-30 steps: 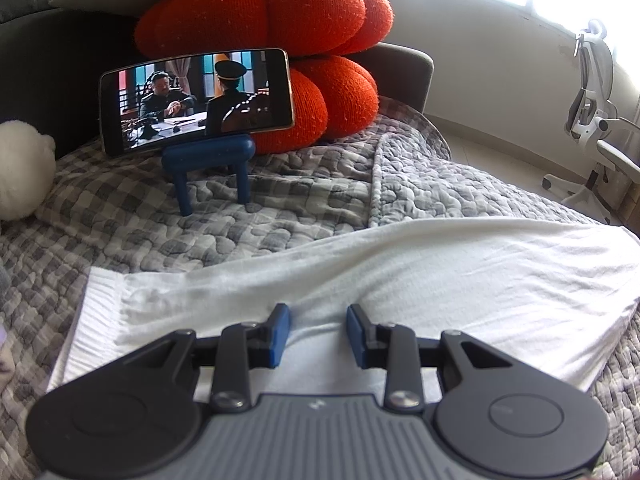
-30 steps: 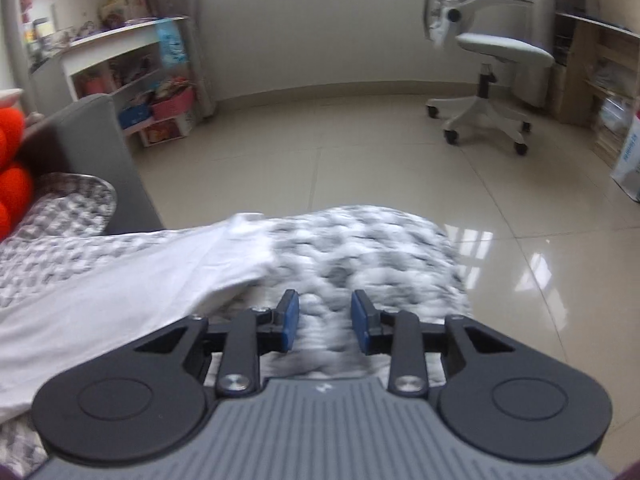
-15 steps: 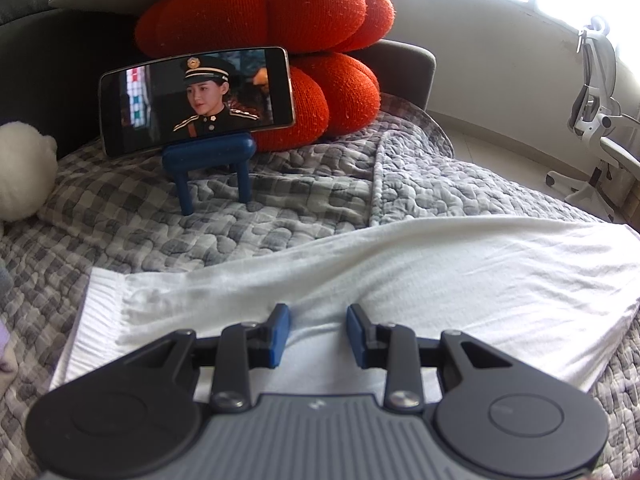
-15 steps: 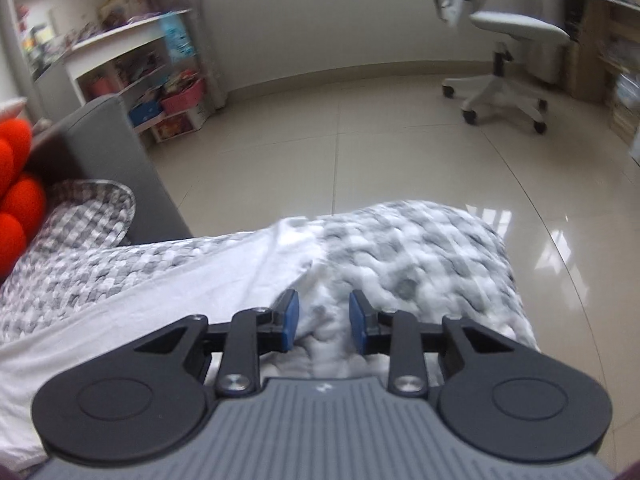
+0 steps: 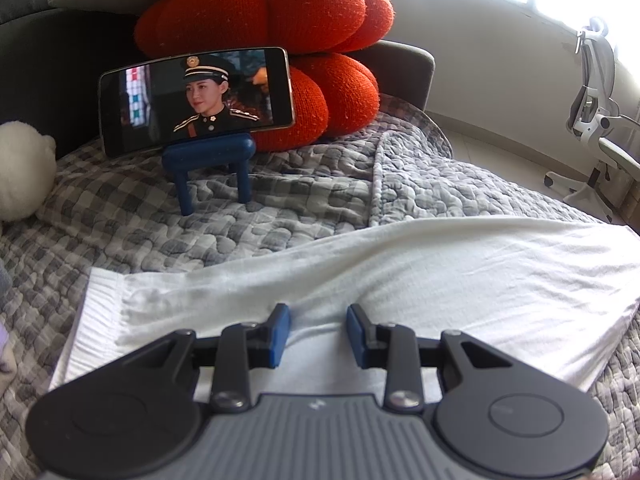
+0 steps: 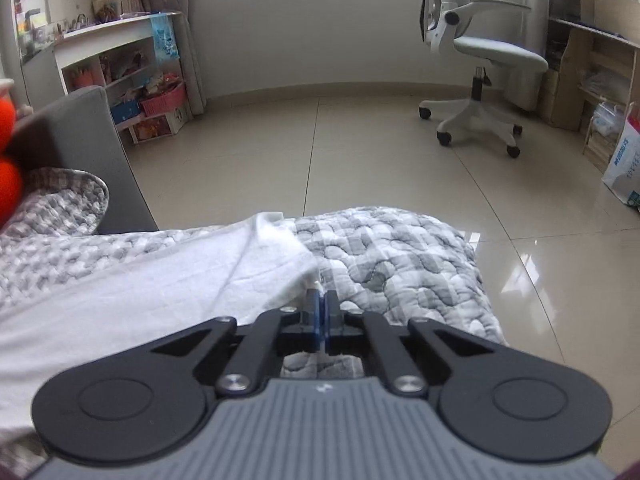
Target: Fold clothes
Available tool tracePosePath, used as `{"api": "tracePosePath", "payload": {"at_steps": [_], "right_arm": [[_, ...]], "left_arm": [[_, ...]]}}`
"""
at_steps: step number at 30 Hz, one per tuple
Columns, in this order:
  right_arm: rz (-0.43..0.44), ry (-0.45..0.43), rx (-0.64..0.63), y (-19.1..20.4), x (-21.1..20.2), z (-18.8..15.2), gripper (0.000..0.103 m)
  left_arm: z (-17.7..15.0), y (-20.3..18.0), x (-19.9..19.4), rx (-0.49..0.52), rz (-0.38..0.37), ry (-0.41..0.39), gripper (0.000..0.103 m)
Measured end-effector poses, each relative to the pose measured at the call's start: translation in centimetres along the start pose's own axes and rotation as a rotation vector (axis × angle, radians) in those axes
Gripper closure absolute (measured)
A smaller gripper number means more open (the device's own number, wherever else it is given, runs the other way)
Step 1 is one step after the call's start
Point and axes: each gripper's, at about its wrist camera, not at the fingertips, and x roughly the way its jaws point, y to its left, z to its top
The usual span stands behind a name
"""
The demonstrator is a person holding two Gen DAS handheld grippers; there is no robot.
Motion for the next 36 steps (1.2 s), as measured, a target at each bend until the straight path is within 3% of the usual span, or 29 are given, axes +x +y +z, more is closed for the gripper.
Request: {"api": "tracePosePath", "payload": {"at_steps": [3, 7, 9, 17, 20, 21, 23, 28, 32, 36], "right_arm": [[0.063, 0.004, 0.055, -0.5, -0.4, 0.6, 0.096], [0.011, -0.072, 0.136, -1.2, -2.8, 0.9, 0.088], [0.026, -0.111, 0.147, -0.8, -3.9, 1.1, 0.088], [0.171, -0.008, -0.199, 7.7, -1.7, -0.3, 0.088], [0.119, 0.019, -0.207, 7.1, -0.1, -0.4, 0.087], [0.105, 0.015, -0.171, 6.2, 0.1, -0.3, 0.081], [0.089, 0.016, -0.086, 4.3, 0.3, 0.1, 0.081], [-0.003, 0.009, -0.046, 3.4, -1.3, 0.6, 0.077], [0.112, -0.011, -0.131, 7.2, -3.9, 0.2, 0.073], [0.304, 0.020, -0.271, 13.1, -5.9, -1.3, 0.072]], "left_arm": [[0.1, 0.1, 0.0, -0.009, -0.004, 0.003, 0.070], [0.2, 0.3, -0.1, -0.017, -0.014, 0.010, 0.070], [0.4, 0.7, -0.3, -0.030, -0.023, 0.012, 0.069], [0.1, 1.1, -2.8, -0.025, -0.023, -0.024, 0.065], [-0.2, 2.5, -3.1, -0.024, 0.005, -0.017, 0.064], [-0.3, 3.1, -3.1, -0.030, 0.014, -0.014, 0.064], [-0.5, 4.4, -3.1, -0.043, 0.031, -0.008, 0.064], [-0.8, 7.8, -3.5, -0.155, 0.041, 0.002, 0.064], [-1.1, 8.3, -4.8, -0.163, 0.041, -0.026, 0.064], [-1.5, 7.9, -5.9, -0.177, 0.027, -0.043, 0.063]]}}
